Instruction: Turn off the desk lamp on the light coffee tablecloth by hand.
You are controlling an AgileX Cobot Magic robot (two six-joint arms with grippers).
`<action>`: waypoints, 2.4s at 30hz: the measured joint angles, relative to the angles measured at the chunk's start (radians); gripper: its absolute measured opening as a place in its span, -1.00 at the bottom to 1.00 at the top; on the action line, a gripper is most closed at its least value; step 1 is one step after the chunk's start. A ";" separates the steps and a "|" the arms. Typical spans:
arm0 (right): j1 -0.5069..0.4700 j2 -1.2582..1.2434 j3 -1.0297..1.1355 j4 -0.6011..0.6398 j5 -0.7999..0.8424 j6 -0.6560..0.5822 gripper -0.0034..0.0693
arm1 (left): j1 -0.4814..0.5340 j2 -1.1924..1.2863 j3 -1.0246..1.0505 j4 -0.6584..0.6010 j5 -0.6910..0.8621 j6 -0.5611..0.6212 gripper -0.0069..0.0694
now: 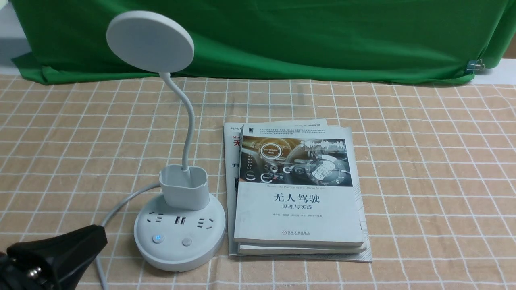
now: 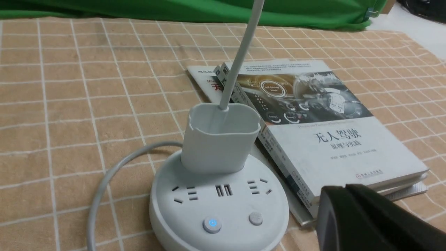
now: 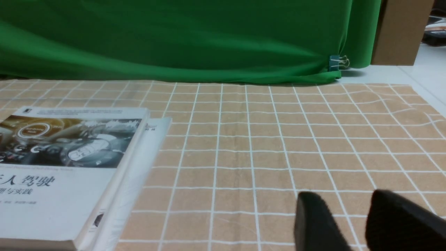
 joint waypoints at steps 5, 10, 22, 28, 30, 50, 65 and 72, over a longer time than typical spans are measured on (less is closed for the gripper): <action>0.000 0.000 0.000 0.000 0.000 0.000 -0.24 | 0.000 0.000 0.007 0.000 0.001 0.000 -0.83; 0.000 0.000 0.000 0.000 0.000 0.000 -0.24 | 0.000 0.000 0.007 0.001 -0.018 0.000 -0.83; 0.000 0.000 0.000 0.000 0.000 0.000 -0.24 | 0.231 -0.169 0.196 0.065 -0.182 -0.006 -0.83; 0.000 0.000 0.000 0.000 0.000 0.000 -0.24 | 0.449 -0.334 0.245 0.054 -0.092 -0.016 -0.83; 0.000 0.000 0.000 0.000 0.000 0.000 -0.24 | 0.490 -0.368 0.246 0.049 -0.027 -0.016 -0.83; 0.000 0.000 0.000 0.000 0.000 0.000 -0.24 | 0.527 -0.426 0.247 0.035 0.133 -0.019 -0.83; 0.000 0.000 0.000 0.000 0.000 0.000 -0.24 | 0.527 -0.426 0.247 0.035 0.133 -0.015 -0.83; 0.000 0.000 0.000 0.000 0.000 0.000 -0.24 | 0.527 -0.426 0.247 0.035 0.133 -0.012 -0.83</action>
